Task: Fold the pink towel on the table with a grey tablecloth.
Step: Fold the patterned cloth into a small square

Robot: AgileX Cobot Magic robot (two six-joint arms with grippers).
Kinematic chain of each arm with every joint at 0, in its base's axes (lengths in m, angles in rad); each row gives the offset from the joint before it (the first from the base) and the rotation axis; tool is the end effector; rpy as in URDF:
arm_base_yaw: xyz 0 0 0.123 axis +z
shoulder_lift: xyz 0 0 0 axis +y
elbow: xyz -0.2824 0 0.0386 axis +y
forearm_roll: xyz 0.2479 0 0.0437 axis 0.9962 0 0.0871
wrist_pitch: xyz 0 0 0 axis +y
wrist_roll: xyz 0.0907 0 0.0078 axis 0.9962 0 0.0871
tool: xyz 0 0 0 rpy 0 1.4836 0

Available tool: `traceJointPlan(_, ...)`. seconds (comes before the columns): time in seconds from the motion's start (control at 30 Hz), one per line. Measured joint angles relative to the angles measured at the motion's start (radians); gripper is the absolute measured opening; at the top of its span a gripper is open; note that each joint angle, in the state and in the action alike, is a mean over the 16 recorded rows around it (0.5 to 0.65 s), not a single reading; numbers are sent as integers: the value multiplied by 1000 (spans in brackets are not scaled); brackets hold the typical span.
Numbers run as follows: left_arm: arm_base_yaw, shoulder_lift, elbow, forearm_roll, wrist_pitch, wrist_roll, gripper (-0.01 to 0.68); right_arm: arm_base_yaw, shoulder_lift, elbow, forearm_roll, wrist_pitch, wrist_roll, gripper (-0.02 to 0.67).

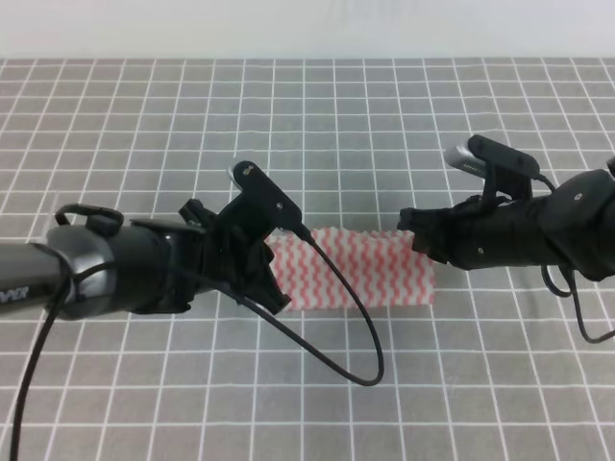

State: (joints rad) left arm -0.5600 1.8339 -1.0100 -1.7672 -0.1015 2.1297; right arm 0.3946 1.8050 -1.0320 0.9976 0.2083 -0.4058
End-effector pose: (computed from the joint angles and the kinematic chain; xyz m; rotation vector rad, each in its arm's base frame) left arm 0.3242 -0.1928 0.1713 0.9878 2.1022 0.0159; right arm 0.3386 0.1583 0.1826 0.1429 2.4565 0.6581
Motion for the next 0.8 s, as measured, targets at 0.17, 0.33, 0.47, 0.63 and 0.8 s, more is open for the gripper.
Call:
traceJointPlan(0.17,3,12,-7,2,-2,-10,-2,-6,18,-10,0,8,-1,-15)
traceJointPlan(0.33,6,25,-10,2,-3,-21,-2,-7,40,-22,1,11,-3,-15)
traceJointPlan(0.47,8,32,-11,0,-4,-30,-2,-7,54,-33,2,14,-5,-15)
traceJointPlan(0.63,8,34,-11,-2,-5,-36,-2,-7,61,-48,3,20,-11,-15)
traceJointPlan(0.8,8,32,-11,-5,-5,-36,-2,-7,65,-58,4,26,-16,-15)
